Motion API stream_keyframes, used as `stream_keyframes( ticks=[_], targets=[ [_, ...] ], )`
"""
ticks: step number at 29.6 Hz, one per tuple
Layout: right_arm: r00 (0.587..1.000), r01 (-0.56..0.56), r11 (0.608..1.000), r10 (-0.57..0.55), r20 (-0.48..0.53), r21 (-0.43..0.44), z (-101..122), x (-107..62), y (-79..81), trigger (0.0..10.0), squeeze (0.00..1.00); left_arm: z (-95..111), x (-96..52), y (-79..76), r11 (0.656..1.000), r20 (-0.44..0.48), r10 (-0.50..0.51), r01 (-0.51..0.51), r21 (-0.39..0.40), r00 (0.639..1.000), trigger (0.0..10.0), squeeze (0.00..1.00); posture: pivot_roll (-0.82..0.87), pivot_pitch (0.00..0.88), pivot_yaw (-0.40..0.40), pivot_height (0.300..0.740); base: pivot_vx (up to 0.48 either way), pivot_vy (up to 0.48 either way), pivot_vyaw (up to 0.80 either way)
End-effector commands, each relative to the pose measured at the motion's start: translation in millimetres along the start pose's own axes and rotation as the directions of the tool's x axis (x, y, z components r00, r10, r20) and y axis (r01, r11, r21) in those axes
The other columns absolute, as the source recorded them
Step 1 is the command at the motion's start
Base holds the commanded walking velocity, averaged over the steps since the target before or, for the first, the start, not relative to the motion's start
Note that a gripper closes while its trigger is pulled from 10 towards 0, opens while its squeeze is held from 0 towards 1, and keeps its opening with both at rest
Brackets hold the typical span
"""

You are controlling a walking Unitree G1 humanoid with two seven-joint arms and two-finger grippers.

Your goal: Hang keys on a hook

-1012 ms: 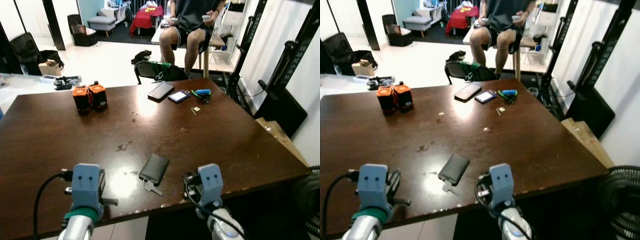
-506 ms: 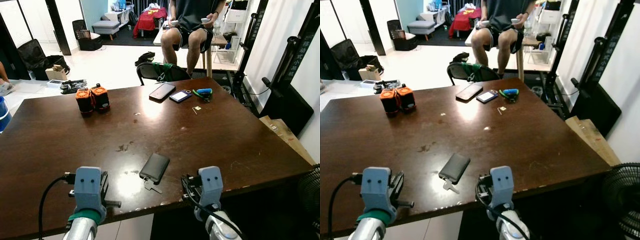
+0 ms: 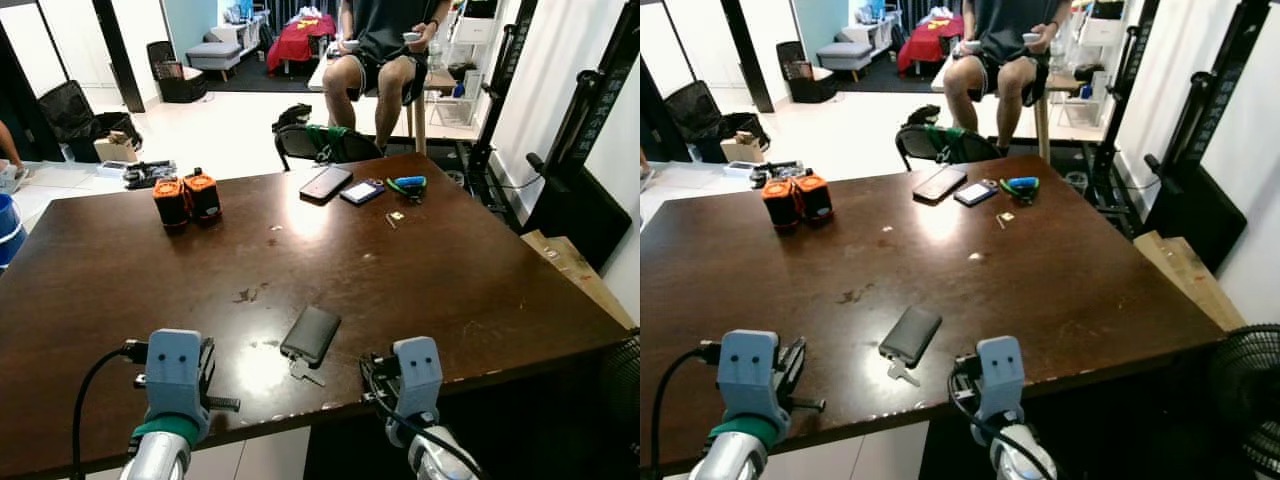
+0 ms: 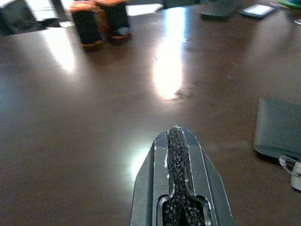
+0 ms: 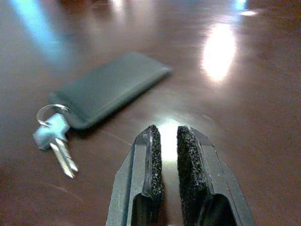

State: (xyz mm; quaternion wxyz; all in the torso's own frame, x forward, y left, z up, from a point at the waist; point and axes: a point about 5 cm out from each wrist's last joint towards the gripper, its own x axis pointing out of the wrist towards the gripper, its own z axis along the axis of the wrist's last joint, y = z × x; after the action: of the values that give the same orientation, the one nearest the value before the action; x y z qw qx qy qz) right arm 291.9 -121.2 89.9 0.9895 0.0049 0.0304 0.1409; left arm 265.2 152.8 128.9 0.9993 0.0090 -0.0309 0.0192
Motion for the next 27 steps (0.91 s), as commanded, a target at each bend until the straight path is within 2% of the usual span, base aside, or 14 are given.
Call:
stream_keyframes(
  ticks=[1, 6, 18, 27],
  targets=[
    [1.0, -0.021, 1.0, 0.021, 0.004, 0.006, -0.5, -0.5, 5.8, 10.0, 0.0, -2.7, -1.8, 3.9, 1.0, -0.007, 0.013, -0.013, -0.001, 1.0, 10.0, 0.0, -0.08, 0.078, 0.146, 0.74, 0.0, -0.349, 0.8],
    [1.0, -0.008, 0.999, 0.009, -0.002, 0.042, -1.2, -0.4, 3.3, 10.0, 0.0, -1.8, -1.3, 4.5, 1.0, -0.005, 0.015, -0.015, -0.004, 1.0, 10.0, 0.0, -0.08, 0.079, 0.147, 0.74, 0.0, -0.349, 0.16],
    [1.0, -0.006, 0.999, 0.006, -0.005, 0.045, -1.8, -0.3, 2.3, 10.0, 0.0, -1.1, -1.3, 7.2, 1.0, -0.01, 0.018, -0.018, -0.006, 1.0, 10.0, 0.0, -0.08, 0.077, 0.149, 0.74, 0.0, -0.314, 0.0],
    [1.0, -0.004, 0.999, 0.005, -0.007, 0.049, -2.8, -0.5, 2.3, 10.0, 0.0, 0.3, 0.0, 8.7, 1.0, -0.004, 0.014, -0.014, -0.007, 1.0, 10.0, 0.0, -0.08, 0.072, 0.152, 0.74, 0.0, -0.466, 0.0]
  ],
)
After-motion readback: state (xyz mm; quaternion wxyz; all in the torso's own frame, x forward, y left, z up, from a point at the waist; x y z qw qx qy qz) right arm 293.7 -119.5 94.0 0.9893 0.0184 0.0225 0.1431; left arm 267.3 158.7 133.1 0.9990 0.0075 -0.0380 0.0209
